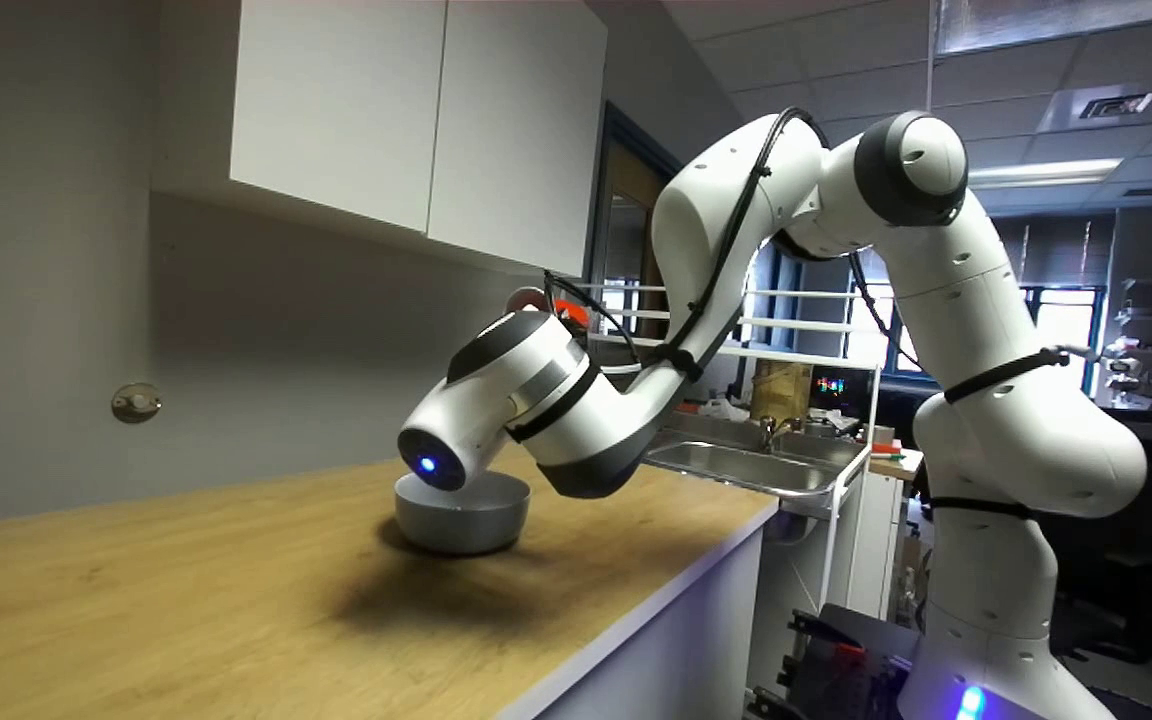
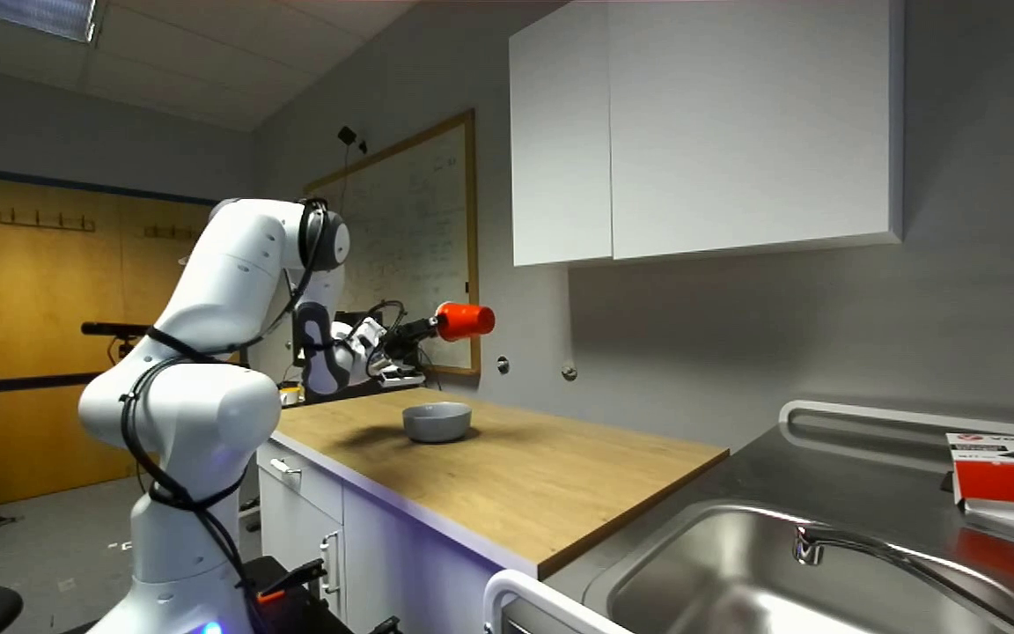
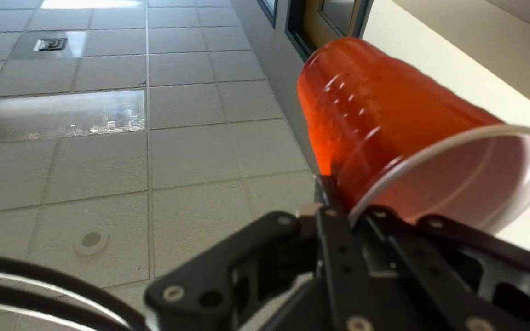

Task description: Pour the contents from the orange cup into the gray bowl

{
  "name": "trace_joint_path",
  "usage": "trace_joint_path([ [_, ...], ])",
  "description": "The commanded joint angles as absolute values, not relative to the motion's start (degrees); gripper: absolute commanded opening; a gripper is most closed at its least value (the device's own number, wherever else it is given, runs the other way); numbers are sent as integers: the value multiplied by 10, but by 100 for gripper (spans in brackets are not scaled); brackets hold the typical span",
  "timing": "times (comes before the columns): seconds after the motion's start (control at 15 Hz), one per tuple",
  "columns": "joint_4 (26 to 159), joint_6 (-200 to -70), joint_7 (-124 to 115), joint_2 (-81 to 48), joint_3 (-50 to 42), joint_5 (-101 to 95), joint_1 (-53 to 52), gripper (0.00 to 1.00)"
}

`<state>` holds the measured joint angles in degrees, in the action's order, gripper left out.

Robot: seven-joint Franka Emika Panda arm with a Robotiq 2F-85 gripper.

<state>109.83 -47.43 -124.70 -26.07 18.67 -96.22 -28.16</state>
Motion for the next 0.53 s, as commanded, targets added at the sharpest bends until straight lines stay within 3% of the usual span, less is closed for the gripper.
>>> trace_joint_path([
  [0.0,1042,-430,-1247,-322,176,-992,-287,5],
  [0.47,1014,-385,-1231,-408,165,-1046,-302,5],
])
